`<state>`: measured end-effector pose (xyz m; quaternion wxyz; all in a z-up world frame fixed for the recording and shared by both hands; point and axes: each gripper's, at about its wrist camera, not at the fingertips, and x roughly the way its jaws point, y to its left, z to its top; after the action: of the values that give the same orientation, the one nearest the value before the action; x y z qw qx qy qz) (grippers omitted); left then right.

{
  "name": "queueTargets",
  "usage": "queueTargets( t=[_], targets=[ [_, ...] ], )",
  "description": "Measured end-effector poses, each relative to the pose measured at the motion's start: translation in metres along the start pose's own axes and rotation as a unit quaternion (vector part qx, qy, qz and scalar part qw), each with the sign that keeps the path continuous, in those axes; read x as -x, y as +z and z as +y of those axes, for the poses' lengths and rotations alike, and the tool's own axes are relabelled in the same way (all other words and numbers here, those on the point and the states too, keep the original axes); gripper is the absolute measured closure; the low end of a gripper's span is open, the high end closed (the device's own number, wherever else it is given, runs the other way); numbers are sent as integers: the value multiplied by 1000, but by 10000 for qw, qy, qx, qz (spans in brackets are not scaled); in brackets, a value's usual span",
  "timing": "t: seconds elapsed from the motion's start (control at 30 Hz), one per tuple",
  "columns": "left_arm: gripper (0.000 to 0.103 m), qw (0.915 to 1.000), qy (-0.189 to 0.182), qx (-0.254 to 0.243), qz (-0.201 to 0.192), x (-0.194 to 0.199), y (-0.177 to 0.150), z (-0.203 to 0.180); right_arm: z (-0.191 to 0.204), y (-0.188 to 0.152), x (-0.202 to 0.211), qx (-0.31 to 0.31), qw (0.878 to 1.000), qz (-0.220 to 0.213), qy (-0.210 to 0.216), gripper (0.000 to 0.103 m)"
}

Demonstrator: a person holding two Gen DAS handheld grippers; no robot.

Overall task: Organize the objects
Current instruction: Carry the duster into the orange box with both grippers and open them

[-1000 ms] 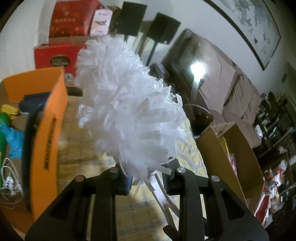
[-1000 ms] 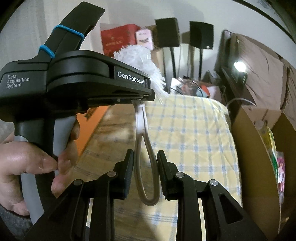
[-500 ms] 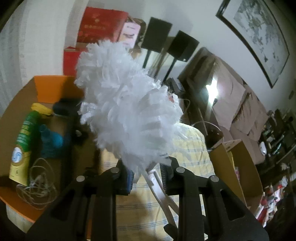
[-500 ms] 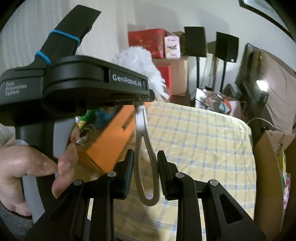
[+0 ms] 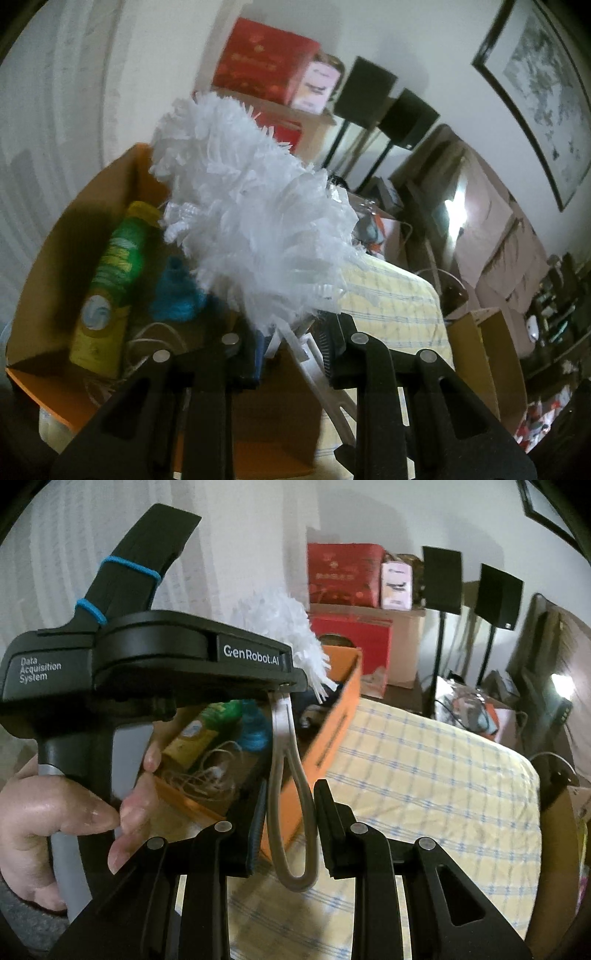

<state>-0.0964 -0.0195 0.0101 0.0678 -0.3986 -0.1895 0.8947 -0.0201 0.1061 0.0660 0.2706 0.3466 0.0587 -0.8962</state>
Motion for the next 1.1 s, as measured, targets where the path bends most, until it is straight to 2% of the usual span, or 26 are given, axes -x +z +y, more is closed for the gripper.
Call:
queueTargets(
  t=[0.4, 0.53, 0.73, 0.8, 0.97, 1.07, 1.1],
  targets=[
    [81, 9988, 340, 251, 255, -17, 5, 53, 26, 10, -45, 85, 9989, 270, 361, 77],
    [81, 9981, 330, 310, 413, -29, 1, 61, 25, 11, -52, 25, 9988, 282, 392, 77],
    [81, 9980, 363, 262, 444, -31, 1, 60, 26, 13, -55, 31, 9990, 313, 328, 76],
    [78, 9980, 368, 271, 446, -30, 3, 62, 26, 13, -57, 44, 9989, 353, 318, 75],
    [57, 9982, 468, 201, 313, -20, 5, 64, 24, 14, -66, -2, 9984, 418, 378, 75],
    [48, 9981, 559, 68, 247, -13, 4, 63, 23, 13, -67, -23, 9983, 415, 402, 75],
    [47, 9980, 582, 34, 231, -11, 4, 63, 23, 12, -66, -24, 9984, 403, 405, 69]
  ],
)
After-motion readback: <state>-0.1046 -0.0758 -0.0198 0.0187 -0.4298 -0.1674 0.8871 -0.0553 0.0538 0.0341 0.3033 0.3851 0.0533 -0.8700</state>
